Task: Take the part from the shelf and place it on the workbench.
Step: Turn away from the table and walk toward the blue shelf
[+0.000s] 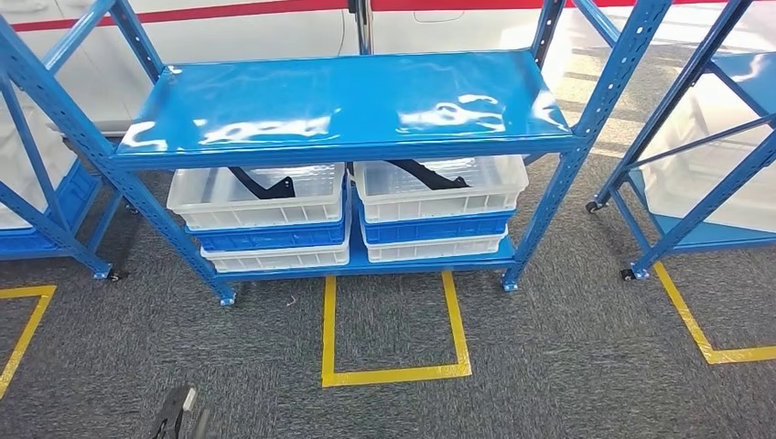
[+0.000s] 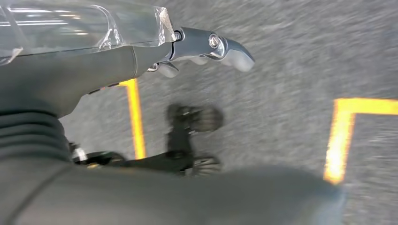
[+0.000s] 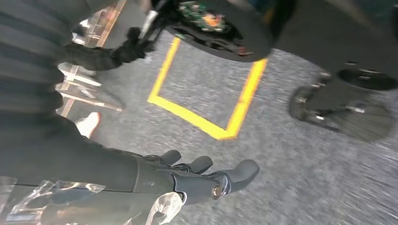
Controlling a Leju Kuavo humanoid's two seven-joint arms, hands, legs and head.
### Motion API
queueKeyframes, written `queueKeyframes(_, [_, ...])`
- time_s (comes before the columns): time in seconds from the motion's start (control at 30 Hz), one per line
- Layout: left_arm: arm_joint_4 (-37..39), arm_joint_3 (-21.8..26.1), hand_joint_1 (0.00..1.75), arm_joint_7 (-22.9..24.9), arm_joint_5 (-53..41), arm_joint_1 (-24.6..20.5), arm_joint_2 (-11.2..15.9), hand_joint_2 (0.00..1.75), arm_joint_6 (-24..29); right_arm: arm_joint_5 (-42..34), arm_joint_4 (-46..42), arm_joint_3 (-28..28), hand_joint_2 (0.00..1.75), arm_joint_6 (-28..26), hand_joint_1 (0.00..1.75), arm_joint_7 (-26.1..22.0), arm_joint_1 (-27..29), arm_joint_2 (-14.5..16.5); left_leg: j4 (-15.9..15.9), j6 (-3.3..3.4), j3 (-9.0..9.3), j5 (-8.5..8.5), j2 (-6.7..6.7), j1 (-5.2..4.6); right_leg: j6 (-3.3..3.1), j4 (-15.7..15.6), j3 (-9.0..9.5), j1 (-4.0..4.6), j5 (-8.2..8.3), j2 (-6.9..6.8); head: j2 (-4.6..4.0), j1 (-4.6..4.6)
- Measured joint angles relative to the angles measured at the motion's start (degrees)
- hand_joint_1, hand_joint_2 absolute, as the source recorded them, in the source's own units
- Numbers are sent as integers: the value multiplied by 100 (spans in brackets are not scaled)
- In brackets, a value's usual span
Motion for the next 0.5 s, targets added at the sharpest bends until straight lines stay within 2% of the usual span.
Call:
queueKeyframes(0.13, [2,-119,0,-3,187,229,0,0,-22,-9,-144,-10,0,15,0,-21,-35,10,-19,-22,-3,10,-9,16,-19,2,-10,33,-7,-9,0,-1])
queueKeyframes(0.5, [4,-285,0,-4,214,390,2,0,-41,-14,-338,-24,0,16,0,-33,-96,17,-22,-32,-3,9,-14,11,-46,0,-2,30,-11,-14,0,1])
